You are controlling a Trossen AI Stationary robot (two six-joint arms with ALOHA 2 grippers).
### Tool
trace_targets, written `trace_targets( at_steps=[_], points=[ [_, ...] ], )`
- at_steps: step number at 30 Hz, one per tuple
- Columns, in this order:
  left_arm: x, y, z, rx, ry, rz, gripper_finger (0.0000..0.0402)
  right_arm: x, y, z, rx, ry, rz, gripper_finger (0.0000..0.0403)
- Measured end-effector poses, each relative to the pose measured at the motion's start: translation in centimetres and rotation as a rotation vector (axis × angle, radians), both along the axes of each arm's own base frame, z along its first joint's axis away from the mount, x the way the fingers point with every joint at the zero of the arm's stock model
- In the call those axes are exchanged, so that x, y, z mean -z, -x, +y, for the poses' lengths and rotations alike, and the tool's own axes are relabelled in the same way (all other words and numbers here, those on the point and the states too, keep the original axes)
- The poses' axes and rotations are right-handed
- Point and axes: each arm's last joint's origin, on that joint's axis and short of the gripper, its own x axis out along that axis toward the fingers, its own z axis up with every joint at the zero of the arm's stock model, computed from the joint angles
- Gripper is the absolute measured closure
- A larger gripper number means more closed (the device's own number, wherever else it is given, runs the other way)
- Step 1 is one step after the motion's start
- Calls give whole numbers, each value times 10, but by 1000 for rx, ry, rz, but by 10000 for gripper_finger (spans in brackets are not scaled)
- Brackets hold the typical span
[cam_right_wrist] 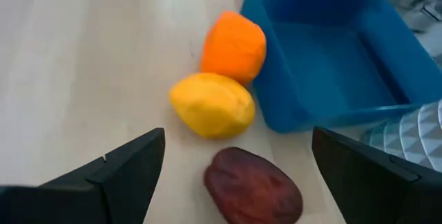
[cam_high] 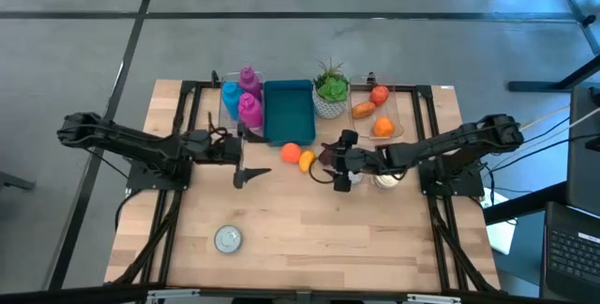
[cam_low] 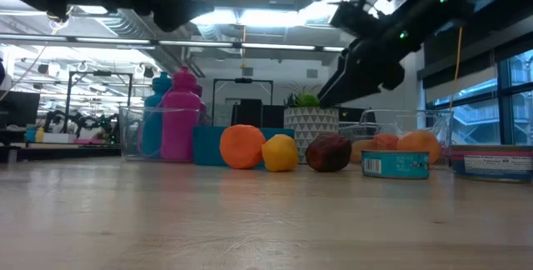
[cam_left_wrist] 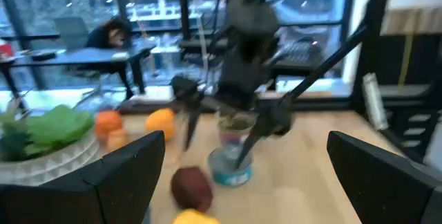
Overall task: Pick & Place Food Item
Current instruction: Put the red apple into the right transparent bin
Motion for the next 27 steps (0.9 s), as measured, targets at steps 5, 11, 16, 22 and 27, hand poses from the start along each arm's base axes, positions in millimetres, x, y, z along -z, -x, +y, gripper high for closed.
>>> trace_targets(
  at_steps=[5, 11, 16, 22, 27],
  points=[
    [-5, 4, -6, 101, 9, -29, 9, -2, -6, -11, 8, 5, 139, 42],
    [-5, 4, -8, 116, 9, -30, 9, -18, -17, -20, -26, 6, 295, 42],
    [-6, 5, -8, 115, 10, -38, 9, -20, -32, -22, -90, 72, 418, 42],
    [-9, 6, -10, 157, -17, -61, 9, -1, -52, -29, -156, 130, 571, 42],
    [-12, 9, -11, 215, -20, -81, 9, 5, -55, -38, -201, 96, 650, 42]
  ],
)
